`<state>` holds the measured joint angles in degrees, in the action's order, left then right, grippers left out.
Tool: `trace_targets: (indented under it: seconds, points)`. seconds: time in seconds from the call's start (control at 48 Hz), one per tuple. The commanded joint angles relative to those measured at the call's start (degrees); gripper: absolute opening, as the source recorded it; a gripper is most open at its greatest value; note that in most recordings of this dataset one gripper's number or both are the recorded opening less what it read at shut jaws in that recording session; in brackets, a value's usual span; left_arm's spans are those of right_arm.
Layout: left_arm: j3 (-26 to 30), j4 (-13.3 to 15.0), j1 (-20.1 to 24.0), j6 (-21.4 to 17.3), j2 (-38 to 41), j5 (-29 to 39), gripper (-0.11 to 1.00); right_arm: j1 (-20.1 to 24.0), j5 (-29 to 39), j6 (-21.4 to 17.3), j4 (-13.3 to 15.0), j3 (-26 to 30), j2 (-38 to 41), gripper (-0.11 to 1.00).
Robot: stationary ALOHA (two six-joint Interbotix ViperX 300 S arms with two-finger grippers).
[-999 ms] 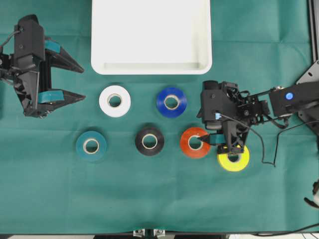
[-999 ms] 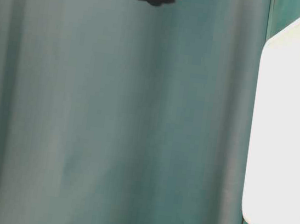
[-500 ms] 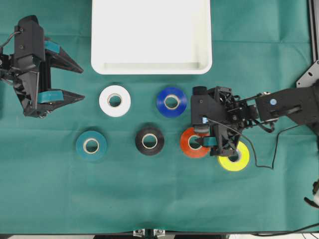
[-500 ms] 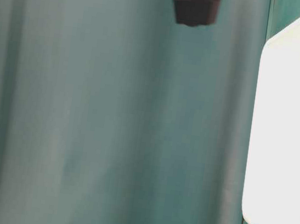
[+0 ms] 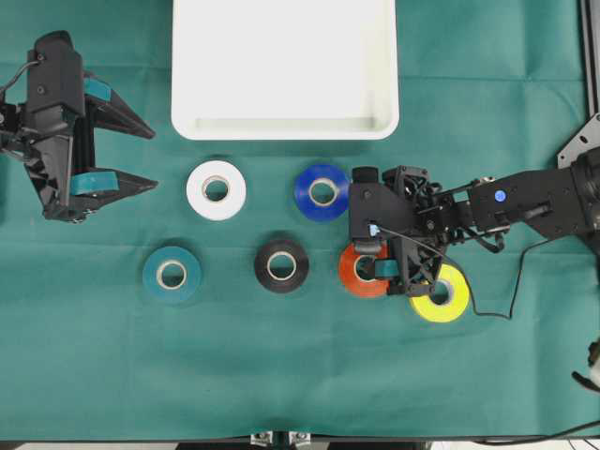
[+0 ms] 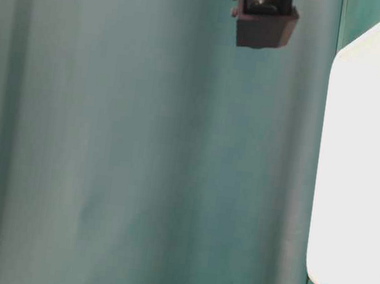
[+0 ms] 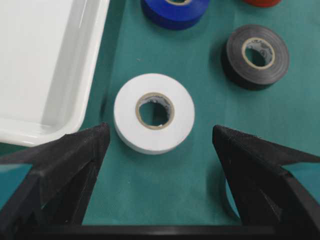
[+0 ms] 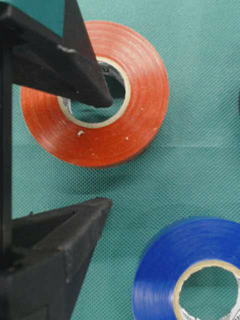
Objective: Put the tape alternately from left to right into the white case.
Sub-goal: 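Move the right gripper to the red-orange tape roll and grasp it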
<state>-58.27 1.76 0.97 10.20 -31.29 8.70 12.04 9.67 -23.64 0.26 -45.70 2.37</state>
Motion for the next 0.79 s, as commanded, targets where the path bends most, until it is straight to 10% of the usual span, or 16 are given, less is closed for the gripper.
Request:
trace_targets:
  seconds: [0.0, 0.208, 0.77]
  points:
    - [0.7, 0.09, 0.0, 0.0, -0.18, -0.26, 0.64, 0.18, -0.18, 0.09, 0.09, 1.23, -0.7, 0.76]
    - [0.7, 0.0, 0.09, 0.0, -0.18, -0.26, 0.64, 0.18, 0.09, 0.09, 1.14, 1.76, -2.02, 0.26]
    - [0.44, 0.0, 0.0, 0.88, -0.26, -0.26, 0.64, 0.18, 0.79, 0.0, 1.14, 2.46, -11.51, 0.26]
